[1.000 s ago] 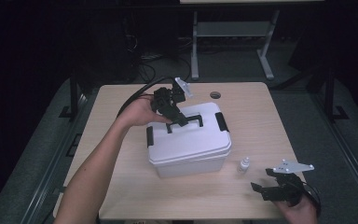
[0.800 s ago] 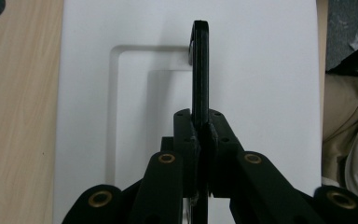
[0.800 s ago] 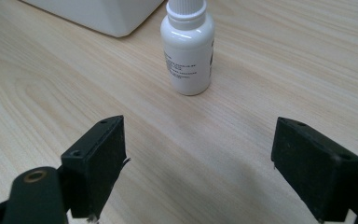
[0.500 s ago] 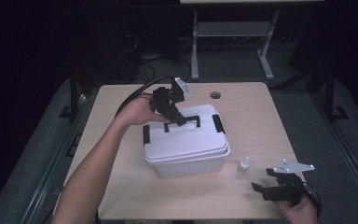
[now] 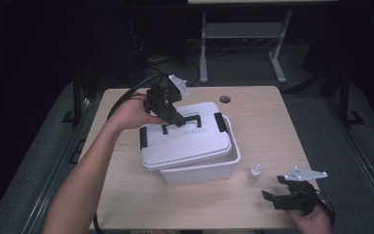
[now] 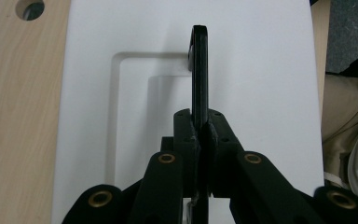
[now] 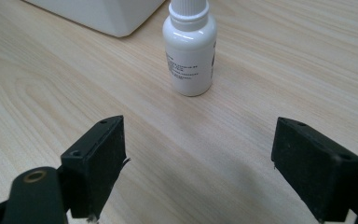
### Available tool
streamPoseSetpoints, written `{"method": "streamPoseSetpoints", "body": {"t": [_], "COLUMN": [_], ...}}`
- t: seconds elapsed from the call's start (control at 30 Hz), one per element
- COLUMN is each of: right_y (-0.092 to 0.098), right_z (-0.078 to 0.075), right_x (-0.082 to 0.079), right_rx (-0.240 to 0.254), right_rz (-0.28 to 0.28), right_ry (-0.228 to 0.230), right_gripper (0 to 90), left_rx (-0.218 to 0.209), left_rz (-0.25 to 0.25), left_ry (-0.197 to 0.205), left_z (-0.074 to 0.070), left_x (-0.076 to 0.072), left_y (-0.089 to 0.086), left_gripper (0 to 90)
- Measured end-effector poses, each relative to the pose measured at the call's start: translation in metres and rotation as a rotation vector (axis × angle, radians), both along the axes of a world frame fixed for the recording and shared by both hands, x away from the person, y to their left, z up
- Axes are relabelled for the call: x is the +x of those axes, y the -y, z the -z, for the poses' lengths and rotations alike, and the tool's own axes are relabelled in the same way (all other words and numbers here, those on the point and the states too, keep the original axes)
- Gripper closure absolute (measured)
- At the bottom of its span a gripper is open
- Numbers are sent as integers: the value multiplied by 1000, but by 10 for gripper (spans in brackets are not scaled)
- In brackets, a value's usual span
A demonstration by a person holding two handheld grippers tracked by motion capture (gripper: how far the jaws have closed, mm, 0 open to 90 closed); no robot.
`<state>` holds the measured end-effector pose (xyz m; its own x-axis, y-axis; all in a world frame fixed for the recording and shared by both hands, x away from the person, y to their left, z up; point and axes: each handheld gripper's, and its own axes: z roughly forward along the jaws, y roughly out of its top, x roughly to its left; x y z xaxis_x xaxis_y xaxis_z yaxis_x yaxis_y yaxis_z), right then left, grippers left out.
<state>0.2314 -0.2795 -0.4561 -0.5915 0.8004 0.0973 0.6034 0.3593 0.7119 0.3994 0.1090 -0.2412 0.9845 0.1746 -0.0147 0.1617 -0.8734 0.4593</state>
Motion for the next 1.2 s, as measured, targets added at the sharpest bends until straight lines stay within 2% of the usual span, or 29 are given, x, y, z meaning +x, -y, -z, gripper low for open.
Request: {"method": "streamPoseSetpoints", "body": {"t": [0.17,0.33,0.67,1.2], "right_y": [0,0,-1,-1], "right_z": [0,0,-1,-2], "right_x": [0,0,-2,-2], "right_rx": [0,-7,-16,-26], "right_rz": [4,3,3,2], "right_ry": [-1,2,3,9], "right_gripper": [170,170,170,170], "left_rx": [-5,-8,-13,-14], "left_rz": [-24,-57,-112,-205], "left_ry": [9,26,34,49], "left_z": [-6,-13,-22,-25], "left_x": [-4,-11,-24,-41], "left_y": [-13,-33,-66,-115], "left_gripper": [844,844,844,844]}}
